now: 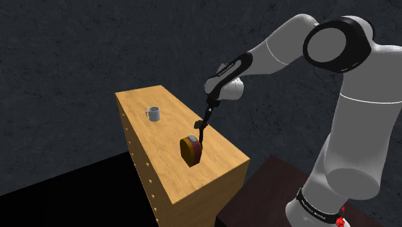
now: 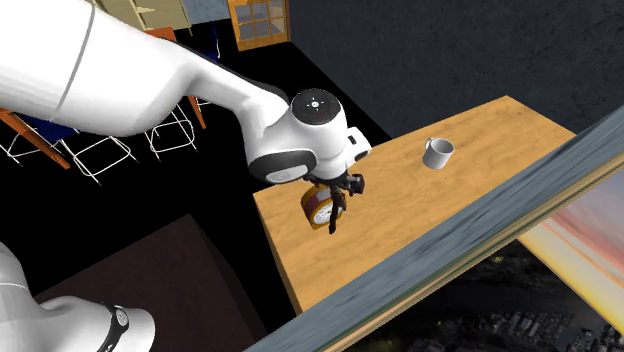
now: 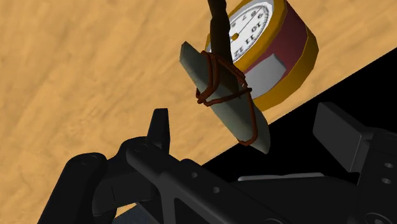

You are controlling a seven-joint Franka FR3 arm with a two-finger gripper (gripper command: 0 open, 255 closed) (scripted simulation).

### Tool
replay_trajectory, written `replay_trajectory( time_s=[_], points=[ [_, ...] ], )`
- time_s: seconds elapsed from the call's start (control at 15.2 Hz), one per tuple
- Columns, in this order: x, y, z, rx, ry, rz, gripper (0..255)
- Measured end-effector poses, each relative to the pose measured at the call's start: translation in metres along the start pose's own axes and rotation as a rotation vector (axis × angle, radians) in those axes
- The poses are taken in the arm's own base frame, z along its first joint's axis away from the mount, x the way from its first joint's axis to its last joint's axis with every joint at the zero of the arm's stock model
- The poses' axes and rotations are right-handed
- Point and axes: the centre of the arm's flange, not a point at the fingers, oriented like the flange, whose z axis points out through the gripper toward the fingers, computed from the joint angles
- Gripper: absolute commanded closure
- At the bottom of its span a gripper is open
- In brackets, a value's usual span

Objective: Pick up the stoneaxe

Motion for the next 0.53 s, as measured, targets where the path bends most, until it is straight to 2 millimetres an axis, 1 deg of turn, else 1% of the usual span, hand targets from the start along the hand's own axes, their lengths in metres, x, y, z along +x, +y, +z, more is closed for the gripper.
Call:
replay_trajectory(
  time_s=[0.13, 0.53],
  points=[
    [0.009, 0.004, 0.015, -0.002, 0.013, -0.029, 0],
    [0.004, 0.001, 0.047, -0.003, 0.019, -0.038, 0]
  ],
)
